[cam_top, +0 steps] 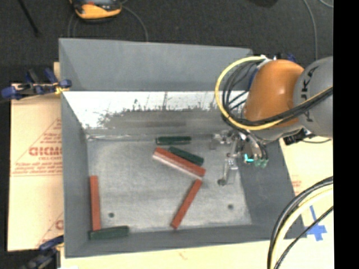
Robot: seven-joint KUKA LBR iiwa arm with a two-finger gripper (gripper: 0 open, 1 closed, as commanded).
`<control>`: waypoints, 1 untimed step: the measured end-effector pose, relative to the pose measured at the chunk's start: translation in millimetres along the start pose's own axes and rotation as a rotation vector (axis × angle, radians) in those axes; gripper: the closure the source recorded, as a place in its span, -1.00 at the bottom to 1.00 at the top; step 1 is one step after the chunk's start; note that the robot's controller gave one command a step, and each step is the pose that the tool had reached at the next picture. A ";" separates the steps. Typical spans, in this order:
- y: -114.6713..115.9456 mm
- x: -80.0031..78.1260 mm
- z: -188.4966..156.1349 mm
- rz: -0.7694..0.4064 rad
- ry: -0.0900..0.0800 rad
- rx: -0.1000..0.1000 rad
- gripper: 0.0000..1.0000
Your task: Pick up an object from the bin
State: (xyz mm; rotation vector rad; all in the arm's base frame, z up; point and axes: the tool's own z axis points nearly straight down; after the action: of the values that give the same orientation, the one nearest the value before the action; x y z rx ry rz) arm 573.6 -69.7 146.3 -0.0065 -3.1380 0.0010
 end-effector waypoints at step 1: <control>0.1 -1.9 -4.8 -0.002 -0.008 0.001 -1.00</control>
Offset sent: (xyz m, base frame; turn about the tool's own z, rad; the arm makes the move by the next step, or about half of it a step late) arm 0.0569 0.0595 -0.0763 0.1533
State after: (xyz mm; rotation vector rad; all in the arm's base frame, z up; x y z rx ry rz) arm 575.5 -69.6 151.0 -0.0034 -3.1459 0.0027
